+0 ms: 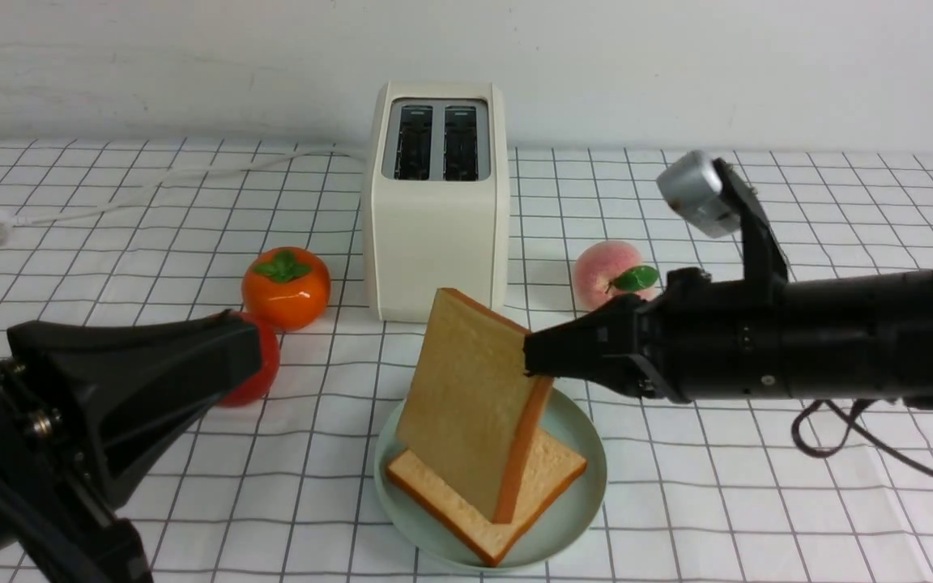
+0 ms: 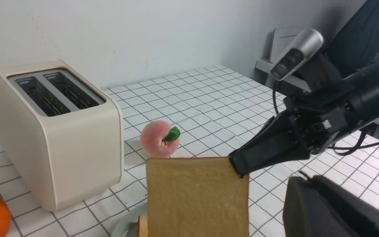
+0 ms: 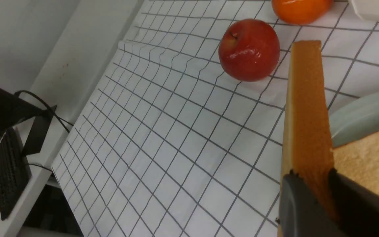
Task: Take toasted bread from bread machine on white checkered table place on plate.
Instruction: 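Place the held slice of bread on top of the slice on the plate with the right gripper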
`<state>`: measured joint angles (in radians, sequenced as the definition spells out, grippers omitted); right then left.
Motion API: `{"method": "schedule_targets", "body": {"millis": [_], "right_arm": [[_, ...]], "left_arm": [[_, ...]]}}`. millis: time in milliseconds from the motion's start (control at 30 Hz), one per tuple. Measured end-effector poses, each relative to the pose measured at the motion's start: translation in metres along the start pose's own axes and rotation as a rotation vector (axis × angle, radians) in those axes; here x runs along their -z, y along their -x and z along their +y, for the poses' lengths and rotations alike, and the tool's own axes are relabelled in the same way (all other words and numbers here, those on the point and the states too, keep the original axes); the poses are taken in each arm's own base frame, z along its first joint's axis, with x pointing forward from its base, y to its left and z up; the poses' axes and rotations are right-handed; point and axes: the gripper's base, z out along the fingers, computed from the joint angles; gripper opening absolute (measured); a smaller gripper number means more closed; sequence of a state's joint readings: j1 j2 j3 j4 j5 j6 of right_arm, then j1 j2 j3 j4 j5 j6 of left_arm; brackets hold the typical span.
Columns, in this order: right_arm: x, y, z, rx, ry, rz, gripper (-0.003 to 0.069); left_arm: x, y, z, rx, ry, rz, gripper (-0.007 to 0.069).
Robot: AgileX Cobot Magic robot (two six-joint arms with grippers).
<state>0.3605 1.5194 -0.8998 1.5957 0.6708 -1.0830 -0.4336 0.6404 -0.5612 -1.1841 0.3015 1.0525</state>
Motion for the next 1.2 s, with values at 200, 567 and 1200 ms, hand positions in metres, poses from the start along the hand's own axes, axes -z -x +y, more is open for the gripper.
{"method": "schedule_targets", "body": {"millis": [200,567,1200], "right_arm": [[-0.02,-0.008,-0.023,-0.038,-0.025,0.039,0.0095],[-0.025,-0.01,-0.022,0.017,0.049,0.05,0.0095],[-0.037,-0.015,-0.045,0.017,-0.056,0.055,0.0114]], "left_arm": [[0.0,0.0,0.0,0.0,-0.002,0.001,-0.001],[0.0,0.0,0.0,0.0,-0.002,0.001,-0.0003],[0.0,0.0,0.0,0.0,-0.002,0.001,0.0002]]}}
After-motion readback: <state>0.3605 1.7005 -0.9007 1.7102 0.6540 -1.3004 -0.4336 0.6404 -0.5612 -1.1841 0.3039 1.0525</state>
